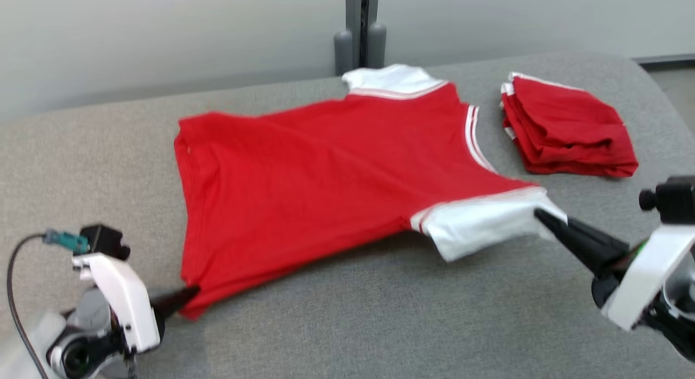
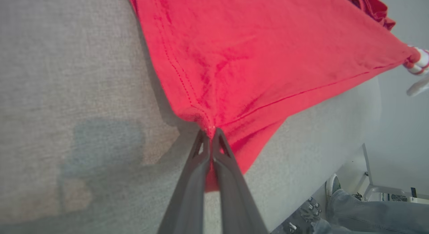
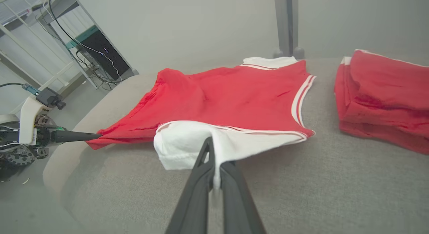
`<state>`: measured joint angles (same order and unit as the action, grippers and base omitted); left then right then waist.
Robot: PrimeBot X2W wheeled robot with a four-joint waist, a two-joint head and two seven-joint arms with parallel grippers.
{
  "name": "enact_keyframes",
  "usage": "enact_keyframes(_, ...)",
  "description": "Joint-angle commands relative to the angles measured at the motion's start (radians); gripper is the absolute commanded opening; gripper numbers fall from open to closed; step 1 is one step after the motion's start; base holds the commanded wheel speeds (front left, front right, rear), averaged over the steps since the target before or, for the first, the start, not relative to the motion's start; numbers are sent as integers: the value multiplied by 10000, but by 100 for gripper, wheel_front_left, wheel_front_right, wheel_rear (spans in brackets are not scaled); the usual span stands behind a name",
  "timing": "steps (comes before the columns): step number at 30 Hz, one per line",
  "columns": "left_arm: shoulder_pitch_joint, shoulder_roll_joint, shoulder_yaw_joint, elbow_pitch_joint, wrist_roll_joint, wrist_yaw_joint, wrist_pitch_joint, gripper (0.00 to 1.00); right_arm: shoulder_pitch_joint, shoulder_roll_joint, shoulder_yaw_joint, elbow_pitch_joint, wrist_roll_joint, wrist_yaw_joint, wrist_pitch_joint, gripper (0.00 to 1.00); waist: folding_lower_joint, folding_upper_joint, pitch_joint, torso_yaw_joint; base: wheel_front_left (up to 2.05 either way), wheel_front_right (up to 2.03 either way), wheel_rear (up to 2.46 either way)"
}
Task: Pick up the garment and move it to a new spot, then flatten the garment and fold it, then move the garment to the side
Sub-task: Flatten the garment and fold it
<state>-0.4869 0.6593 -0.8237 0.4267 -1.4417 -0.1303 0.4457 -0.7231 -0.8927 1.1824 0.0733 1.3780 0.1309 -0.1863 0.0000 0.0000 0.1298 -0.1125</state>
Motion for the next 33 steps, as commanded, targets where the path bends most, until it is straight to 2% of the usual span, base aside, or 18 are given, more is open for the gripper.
enact_keyframes(1, 242, 160, -43, -100, -45, -3, 41, 0, 225, -157, 46, -81, 91, -1, 112, 0, 0, 0, -446, -93, 0, 0, 0)
enact_keyframes(5, 1141, 585, -440, -836, -52, 162, 364, 0, 832, -692, 228, -613, 468, -1, 673, 0, 0, 0, -968, -83, 0, 0, 0)
enact_keyframes(12, 2245, 1381, -969, -2557, 330, 743, 515, 0, 1754, -1624, 399, -1570, 1222, -1, 1572, 0, 0, 0, -1401, 32, 0, 0, 0)
enact_keyframes(18, 2766, 1744, -912, -3744, 86, 1142, 405, 0, 2236, -2200, 350, -2118, 1647, 1, 1614, 0, 0, 0, -1447, 171, 0, 0, 0)
enact_keyframes(24, 2708, 1791, -698, -4045, -212, 1325, 386, 0, 2042, -2105, 317, -2109, 1677, -1, 1923, 0, 0, 0, -1365, 232, 0, 0, 0)
enact_keyframes(33, 1820, 1464, -364, -3566, -782, 1374, 1068, 0, 1279, -1594, 346, -1487, 3389, 1, 3785, 0, 0, 0, -721, 463, 0, 0, 0)
